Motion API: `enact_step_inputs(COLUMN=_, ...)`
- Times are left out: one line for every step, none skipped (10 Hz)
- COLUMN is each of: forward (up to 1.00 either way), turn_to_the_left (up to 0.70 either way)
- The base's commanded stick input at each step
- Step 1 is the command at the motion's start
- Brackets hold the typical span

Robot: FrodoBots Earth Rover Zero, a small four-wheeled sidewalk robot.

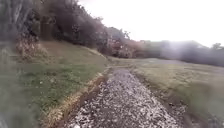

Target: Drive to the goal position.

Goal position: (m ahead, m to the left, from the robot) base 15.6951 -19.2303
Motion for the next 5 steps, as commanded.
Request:
enact_step_inputs(forward=0.85, turn_to_the_left=-0.04)
enact_step_inputs(forward=0.85, turn_to_the_left=0.0)
enact_step_inputs(forward=0.85, turn_to_the_left=0.0)
enact_step_inputs(forward=0.85, turn_to_the_left=0.0)
enact_step_inputs(forward=0.85, turn_to_the_left=0.0)
